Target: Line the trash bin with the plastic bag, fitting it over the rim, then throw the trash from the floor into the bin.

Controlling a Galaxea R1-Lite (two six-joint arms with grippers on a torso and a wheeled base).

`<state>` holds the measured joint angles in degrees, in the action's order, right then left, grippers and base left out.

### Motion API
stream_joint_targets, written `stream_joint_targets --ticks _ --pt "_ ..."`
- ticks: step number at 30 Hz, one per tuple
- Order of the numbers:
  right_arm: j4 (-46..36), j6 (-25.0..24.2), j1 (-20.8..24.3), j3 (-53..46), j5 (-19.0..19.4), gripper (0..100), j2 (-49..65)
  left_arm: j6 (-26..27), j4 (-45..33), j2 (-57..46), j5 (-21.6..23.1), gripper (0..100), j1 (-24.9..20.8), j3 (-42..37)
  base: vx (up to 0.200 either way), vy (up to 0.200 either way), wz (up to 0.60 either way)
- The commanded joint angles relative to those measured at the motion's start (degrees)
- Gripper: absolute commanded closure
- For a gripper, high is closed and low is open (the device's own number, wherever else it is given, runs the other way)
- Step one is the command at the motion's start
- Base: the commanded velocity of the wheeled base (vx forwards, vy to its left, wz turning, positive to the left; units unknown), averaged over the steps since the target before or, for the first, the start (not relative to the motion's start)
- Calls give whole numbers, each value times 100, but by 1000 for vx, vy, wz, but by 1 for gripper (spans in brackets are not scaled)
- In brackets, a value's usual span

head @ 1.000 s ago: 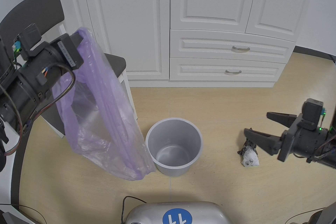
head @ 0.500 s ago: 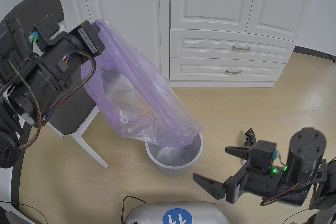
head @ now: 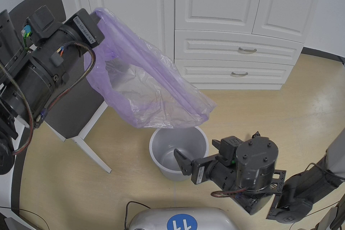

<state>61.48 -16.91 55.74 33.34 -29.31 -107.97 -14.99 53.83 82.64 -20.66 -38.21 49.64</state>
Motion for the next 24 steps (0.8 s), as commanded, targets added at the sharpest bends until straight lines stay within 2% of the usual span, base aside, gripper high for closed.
stream_joint_targets --ticks 1,2,4,5,8,16,19,20,24 --pt "356 -41 -221 331 -84 0 -725 5 4 -248 1 100 -73 -25 0 0 0" --pt "690 30 -379 401 -216 0 -831 14 4 -284 1 100 -91 -51 0 0 0" --pt "725 38 -406 410 -233 0 -831 14 4 -292 10 100 -91 -60 0 0 0" --pt "954 179 -599 445 -277 0 -760 14 4 -336 10 100 -99 -60 0 0 0" --pt "980 329 -827 472 -277 0 -567 23 4 -371 10 100 -161 -69 0 0 0" --pt "1024 197 -1443 841 -128 0 -532 278 13 -433 10 100 -249 -192 0 0 0" --pt "963 21 -1610 867 109 0 -506 269 13 -547 18 100 -310 -227 0 0 0" --pt "945 -76 -1618 744 417 0 -418 234 13 -591 45 100 -328 -235 0 0 0" --pt "717 -208 -1548 243 1199 0 -154 216 13 -565 54 100 -319 -235 0 0 0"
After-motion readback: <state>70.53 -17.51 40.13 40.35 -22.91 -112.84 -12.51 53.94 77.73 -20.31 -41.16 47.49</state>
